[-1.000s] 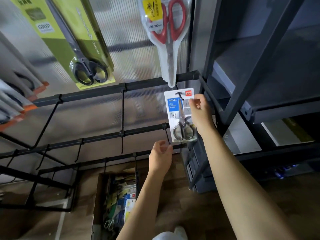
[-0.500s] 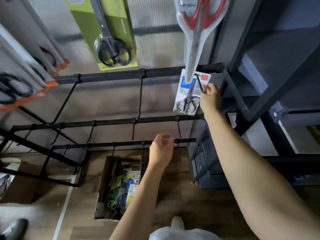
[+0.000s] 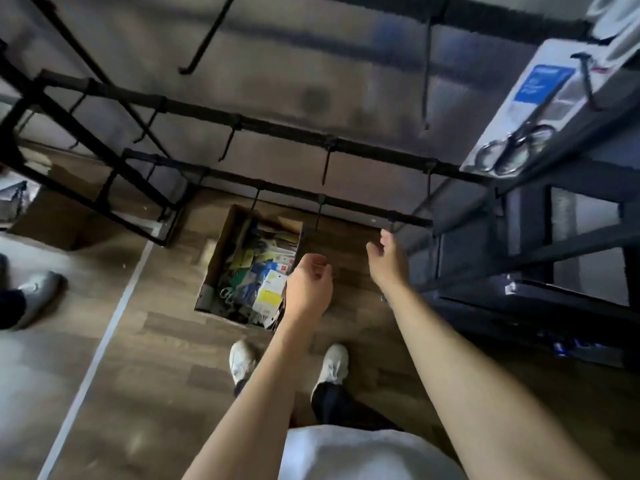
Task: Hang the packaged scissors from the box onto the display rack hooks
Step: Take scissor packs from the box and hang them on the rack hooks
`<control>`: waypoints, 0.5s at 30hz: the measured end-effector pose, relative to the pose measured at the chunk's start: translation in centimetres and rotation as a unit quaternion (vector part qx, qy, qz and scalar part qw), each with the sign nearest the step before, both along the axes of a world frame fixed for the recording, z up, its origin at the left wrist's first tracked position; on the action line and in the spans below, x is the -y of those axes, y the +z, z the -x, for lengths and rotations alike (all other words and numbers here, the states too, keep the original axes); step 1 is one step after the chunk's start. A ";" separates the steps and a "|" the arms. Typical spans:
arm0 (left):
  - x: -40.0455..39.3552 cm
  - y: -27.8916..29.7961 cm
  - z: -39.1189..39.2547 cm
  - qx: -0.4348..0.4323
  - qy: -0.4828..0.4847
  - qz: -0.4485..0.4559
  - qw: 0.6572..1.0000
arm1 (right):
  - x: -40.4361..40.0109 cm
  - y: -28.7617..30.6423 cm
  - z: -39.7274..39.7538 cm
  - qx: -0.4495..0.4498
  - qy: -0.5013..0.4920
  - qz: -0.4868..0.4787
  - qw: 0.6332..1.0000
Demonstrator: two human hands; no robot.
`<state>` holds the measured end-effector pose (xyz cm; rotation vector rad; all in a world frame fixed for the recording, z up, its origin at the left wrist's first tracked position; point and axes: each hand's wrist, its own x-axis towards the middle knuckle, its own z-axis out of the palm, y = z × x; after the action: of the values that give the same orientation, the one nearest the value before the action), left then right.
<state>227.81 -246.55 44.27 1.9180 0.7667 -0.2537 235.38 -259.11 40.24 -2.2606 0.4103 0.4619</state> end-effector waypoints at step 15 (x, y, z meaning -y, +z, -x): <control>-15.9 -15.5 9.4 -0.194 -0.172 -0.273 0.927 | -14.8 -12.6 6.8 -0.107 0.367 0.128 0.915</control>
<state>218.39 -230.65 28.78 2.5800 0.8081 -0.7134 228.55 -244.34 27.65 -2.5835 -0.3249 1.0947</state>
